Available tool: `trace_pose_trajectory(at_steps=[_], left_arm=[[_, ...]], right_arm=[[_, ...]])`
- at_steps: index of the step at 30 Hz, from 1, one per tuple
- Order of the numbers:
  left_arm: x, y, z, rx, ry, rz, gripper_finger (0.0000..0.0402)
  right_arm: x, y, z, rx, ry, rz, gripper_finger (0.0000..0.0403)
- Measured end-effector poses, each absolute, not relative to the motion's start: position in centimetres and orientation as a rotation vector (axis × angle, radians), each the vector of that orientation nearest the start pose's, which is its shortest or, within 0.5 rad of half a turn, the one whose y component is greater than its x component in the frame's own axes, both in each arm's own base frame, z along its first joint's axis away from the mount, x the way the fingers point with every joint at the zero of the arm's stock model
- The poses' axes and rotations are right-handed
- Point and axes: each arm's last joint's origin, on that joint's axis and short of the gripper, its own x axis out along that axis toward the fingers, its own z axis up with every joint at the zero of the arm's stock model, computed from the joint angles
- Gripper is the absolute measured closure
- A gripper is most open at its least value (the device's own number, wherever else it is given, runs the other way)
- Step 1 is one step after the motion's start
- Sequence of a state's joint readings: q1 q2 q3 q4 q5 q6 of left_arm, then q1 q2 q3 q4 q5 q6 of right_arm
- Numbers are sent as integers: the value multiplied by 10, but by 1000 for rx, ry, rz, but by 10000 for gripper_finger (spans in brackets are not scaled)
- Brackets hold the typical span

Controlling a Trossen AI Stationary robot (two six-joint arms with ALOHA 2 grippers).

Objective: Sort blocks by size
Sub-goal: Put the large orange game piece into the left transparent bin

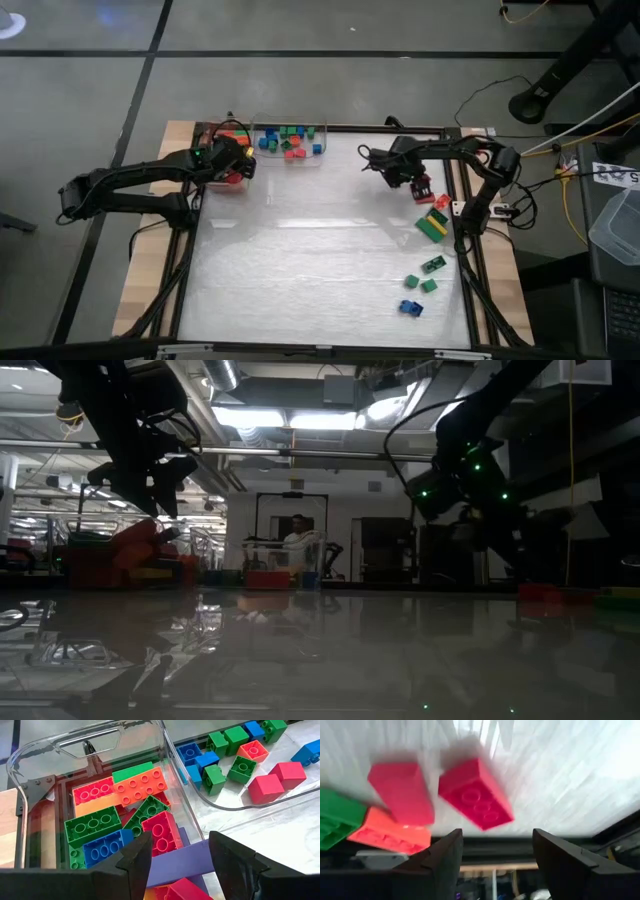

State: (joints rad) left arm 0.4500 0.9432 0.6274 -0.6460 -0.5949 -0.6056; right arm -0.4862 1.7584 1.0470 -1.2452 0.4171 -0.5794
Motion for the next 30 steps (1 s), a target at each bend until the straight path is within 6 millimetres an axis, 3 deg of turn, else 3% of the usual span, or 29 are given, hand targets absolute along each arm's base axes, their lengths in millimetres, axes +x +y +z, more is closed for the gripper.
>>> trace_pose_trajectory(at_steps=[5, 15, 22, 30], left_arm=[[145, 88, 223, -432, 676, 1227, 219], [145, 88, 223, -432, 676, 1227, 219], [145, 88, 223, -432, 676, 1227, 219], [145, 88, 223, -432, 675, 1227, 219]], right_arm=[[226, -130, 156, -297, 2043, 94, 166], [211, -123, 142, -277, 2104, 149, 166], [206, -122, 127, -355, 2101, 76, 166], [207, -123, 125, -363, 2082, 47, 166]])
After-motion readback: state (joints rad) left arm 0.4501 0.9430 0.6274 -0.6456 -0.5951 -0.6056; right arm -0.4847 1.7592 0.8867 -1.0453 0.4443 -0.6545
